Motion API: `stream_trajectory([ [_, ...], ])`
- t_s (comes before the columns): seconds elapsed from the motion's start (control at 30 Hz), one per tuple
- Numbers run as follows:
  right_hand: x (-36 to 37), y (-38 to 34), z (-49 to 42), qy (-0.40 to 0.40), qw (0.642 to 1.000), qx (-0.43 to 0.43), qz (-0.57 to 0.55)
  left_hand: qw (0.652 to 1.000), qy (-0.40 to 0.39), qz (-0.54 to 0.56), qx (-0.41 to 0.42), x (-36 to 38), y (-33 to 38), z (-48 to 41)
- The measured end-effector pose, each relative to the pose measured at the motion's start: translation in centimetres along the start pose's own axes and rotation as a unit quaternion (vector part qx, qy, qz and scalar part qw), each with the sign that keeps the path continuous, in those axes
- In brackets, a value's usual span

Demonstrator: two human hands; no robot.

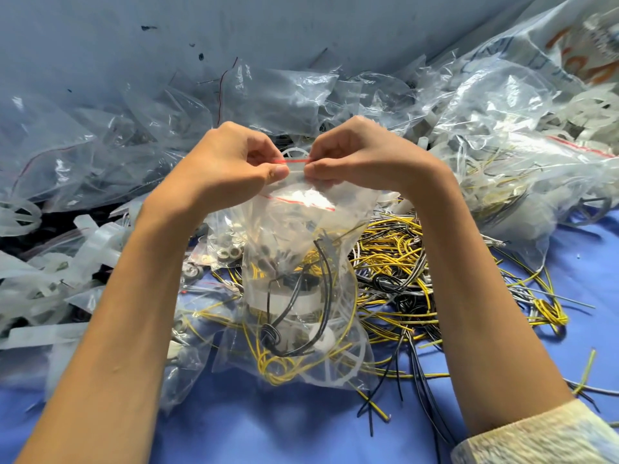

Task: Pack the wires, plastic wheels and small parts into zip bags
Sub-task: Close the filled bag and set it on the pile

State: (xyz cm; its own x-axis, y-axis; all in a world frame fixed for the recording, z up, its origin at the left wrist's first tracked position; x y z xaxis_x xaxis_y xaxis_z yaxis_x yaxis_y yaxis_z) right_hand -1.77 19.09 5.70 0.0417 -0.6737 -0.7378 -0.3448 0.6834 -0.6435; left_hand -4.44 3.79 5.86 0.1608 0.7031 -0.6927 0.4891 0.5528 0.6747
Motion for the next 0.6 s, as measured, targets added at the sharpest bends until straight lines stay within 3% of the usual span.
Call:
stream_trajectory([
  [0.2,0.3,-0.5,-0.3,-0.006,0.999,-0.009,0.044,1.0,-0.031,0.0,-0.001,0.6,-0.1,0.0],
  [0.37,0.4,-0.9,-0.3,0.006,0.996,-0.029,0.08,0.999,0.006,-0.044,0.024,0.7,0.5,-0.2],
  [0.6,0.2,-1.5,-0.1,0.036,0.997,-0.058,0.022,0.998,0.044,-0.021,0.036,0.0,0.7,-0.1],
])
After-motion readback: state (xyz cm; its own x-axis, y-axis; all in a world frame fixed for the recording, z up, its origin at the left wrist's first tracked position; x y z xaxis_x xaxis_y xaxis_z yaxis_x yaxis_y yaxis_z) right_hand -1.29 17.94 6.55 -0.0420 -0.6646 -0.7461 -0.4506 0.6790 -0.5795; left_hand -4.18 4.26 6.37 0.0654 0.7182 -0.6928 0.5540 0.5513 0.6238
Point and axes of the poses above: each hand's wrist, its own z-axis away from the middle knuckle, its own x-axis out of the palm, y = z × x, the point moved 5 cm from there along -z, towards the middle knuckle, and after that the axes turned 2 degrees about z, right-handed, at the moved point
